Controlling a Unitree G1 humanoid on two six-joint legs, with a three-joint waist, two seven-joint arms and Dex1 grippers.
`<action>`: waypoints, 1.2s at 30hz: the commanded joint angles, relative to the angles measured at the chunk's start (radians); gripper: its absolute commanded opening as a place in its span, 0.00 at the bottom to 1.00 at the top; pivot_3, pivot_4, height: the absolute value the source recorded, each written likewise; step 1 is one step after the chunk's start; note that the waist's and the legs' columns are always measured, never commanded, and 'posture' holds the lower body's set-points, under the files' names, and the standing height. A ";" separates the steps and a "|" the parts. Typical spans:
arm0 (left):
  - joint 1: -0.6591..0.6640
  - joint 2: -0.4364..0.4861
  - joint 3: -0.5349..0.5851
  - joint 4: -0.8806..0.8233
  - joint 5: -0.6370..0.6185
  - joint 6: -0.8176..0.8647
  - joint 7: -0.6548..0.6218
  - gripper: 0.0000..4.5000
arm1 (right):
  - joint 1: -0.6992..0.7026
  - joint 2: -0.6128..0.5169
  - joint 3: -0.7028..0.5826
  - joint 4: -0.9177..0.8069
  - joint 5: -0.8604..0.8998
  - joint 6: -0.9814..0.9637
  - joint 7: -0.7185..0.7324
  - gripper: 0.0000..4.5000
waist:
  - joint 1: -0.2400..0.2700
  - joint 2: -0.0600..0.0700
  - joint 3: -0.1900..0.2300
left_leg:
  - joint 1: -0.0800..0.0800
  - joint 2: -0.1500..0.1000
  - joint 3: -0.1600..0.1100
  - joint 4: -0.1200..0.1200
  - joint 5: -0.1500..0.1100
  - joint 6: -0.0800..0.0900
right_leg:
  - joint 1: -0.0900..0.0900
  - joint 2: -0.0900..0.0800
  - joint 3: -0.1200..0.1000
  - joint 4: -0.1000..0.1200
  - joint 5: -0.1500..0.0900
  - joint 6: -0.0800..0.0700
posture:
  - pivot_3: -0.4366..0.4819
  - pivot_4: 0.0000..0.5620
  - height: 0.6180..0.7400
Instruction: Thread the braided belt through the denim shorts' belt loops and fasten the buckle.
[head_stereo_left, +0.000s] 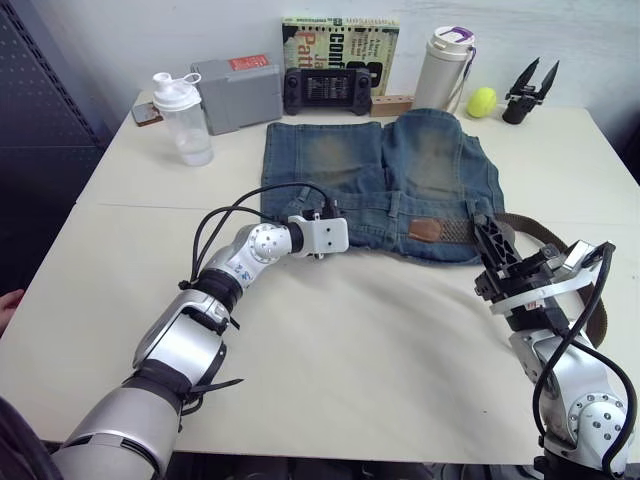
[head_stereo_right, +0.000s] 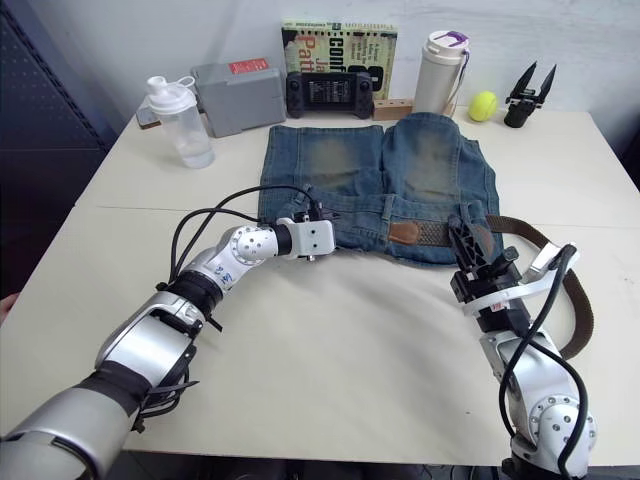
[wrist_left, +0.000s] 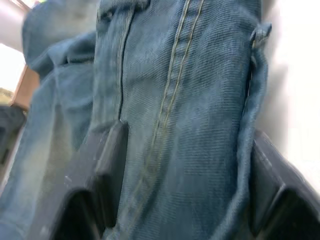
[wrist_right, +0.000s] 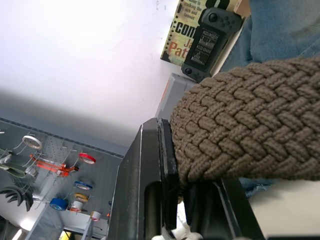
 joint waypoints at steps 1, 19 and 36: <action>-0.009 0.007 -0.002 0.060 0.041 -0.013 0.014 0.25 | 0.008 0.005 -0.010 -0.062 0.004 -0.017 0.003 0.00 | 0.000 0.000 0.000 | 0.000 0.000 0.000 0.000 0.000 0.000 | 0.000 0.000 0.000 0.000 0.000 0.000 | 0.48 0.27 0.92; 0.508 0.338 0.210 -0.681 -0.317 0.012 -0.281 0.00 | 0.015 -0.021 -0.017 -0.052 -0.024 -0.013 0.024 0.00 | -0.035 0.001 0.000 | 0.002 0.004 0.000 -0.002 0.000 0.000 | -0.001 0.001 0.000 0.001 0.000 0.000 | 0.48 0.27 0.92; 1.289 0.541 0.487 -1.502 -0.466 0.392 -0.317 0.31 | -0.008 -0.252 -0.052 0.055 0.033 0.148 0.027 0.00 | -0.025 0.006 0.002 | 0.007 -0.002 -0.011 -0.002 -0.003 0.004 | 0.004 -0.014 -0.002 0.000 -0.001 -0.001 | 0.48 0.27 0.92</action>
